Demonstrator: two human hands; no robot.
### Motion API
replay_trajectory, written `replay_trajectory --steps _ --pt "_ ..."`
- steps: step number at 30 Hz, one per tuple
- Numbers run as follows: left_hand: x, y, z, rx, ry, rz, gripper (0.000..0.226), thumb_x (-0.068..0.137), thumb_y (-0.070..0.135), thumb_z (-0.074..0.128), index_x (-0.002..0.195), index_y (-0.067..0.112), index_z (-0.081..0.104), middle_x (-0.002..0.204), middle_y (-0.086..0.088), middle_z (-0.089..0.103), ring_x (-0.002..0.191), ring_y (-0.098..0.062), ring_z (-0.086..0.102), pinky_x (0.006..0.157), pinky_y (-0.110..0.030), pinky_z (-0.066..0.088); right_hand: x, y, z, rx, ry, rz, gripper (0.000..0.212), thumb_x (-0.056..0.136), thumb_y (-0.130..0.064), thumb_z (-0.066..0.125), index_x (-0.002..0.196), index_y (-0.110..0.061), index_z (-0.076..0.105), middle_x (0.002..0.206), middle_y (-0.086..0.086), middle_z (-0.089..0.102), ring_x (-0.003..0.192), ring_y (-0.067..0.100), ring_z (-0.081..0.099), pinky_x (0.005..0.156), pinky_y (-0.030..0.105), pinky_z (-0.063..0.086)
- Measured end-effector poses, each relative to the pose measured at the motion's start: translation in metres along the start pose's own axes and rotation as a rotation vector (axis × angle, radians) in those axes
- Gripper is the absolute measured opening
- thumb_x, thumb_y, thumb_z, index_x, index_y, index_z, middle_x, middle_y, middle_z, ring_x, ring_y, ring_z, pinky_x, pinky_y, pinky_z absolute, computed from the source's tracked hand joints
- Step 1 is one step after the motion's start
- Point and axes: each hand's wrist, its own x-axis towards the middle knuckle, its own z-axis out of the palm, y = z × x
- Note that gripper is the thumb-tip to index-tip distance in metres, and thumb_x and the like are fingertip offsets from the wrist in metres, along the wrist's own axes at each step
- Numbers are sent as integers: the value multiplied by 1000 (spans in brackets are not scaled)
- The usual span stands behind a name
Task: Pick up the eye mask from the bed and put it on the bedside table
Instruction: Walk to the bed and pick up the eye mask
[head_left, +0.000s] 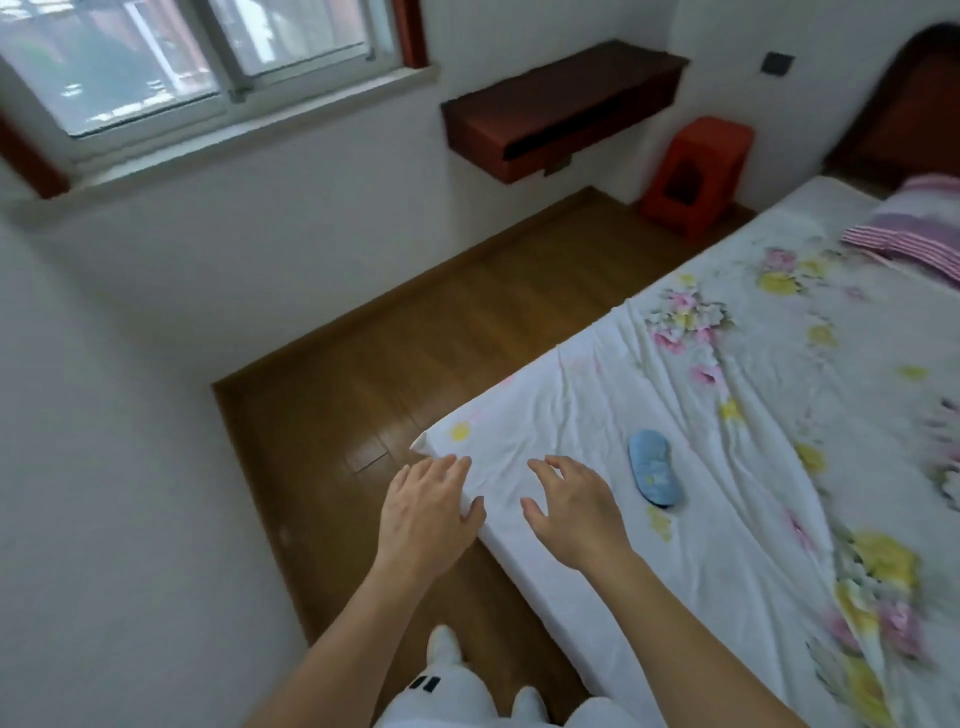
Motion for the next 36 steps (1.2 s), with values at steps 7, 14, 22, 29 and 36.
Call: replay_trajectory --steps 7,14,22,29,36 --pt "109 40 26 -62 -157 327 57 91 55 46 139 26 49 142 4 58 131 -21 51 110 -42 37 29 65 -14 43 30 349 54 96 -44 50 145 -21 45 151 5 49 134 25 46 110 40 38" --pt "194 71 63 -129 -292 617 56 91 53 47 140 25 50 141 4 59 128 -19 54 110 -38 39 42 101 -26 67 84 692 55 97 -43 49 148 -22 42 149 2 48 129 22 51 106 35 42" --pt "257 99 118 -118 -407 917 50 68 36 81 113 16 72 108 0 76 100 -21 72 86 -37 60 60 155 -9 92 88 859 54 97 -44 46 149 -27 40 154 -4 42 137 17 43 111 30 37" --pt "298 136 200 -87 -407 1135 55 59 31 86 110 15 73 109 0 76 99 -21 72 86 -34 60 91 227 42 112 52 833 54 97 -40 47 148 -24 40 153 -4 43 136 18 44 110 30 38" --pt "310 159 314 -38 -461 1204 56 56 26 90 108 13 74 114 -5 75 103 -25 72 87 -37 60 114 282 117 97 -9 768 52 94 -31 50 144 -18 47 145 3 51 128 24 51 106 36 42"
